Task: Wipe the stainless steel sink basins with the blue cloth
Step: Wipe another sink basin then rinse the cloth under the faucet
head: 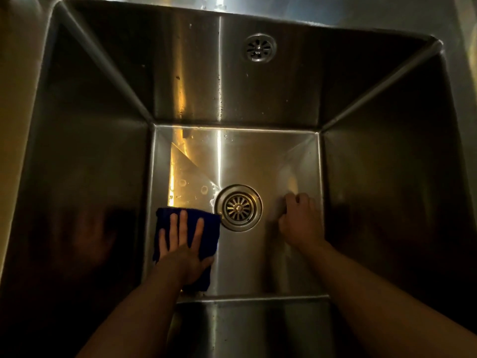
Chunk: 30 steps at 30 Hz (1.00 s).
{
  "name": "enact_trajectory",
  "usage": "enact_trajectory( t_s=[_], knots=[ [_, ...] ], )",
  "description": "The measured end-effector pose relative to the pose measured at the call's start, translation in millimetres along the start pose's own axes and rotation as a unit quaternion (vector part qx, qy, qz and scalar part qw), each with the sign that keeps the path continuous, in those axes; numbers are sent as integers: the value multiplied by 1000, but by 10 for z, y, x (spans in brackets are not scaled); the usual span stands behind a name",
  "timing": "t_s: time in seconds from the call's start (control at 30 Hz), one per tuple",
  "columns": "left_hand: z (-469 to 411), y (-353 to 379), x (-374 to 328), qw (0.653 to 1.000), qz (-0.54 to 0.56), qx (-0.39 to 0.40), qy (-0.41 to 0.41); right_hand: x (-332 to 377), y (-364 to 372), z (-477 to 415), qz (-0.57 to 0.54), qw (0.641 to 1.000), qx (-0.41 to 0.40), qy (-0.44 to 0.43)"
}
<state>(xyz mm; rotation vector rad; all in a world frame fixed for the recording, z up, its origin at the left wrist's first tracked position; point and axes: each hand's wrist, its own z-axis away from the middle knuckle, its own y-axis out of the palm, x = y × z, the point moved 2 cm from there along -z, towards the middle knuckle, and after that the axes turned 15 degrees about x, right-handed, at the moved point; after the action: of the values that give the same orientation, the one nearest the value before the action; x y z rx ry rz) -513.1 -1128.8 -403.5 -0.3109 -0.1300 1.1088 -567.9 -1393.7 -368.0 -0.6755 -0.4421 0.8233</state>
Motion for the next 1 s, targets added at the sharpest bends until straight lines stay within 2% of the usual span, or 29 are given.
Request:
enact_trajectory(
  t_s=[0.13,0.23,0.43,0.7,1.0],
  knots=[
    [146,252,-38,990,-23,137,-2,26,73,64,1,1000,22,3],
    [219,326,-25,986,-36,161,-5,84,60,65,-3,1000,7,-12],
    [221,399,1,997,-5,72,13,134,-40,2,-3,996,-85,-21],
    [-120,-462,96,996,64,-67,-4,33,6,-95,29,997,-67,-3],
    [-481,-1420,169,984,54,-168,25,31,118,-325,35,999,-34,-6]
  ],
)
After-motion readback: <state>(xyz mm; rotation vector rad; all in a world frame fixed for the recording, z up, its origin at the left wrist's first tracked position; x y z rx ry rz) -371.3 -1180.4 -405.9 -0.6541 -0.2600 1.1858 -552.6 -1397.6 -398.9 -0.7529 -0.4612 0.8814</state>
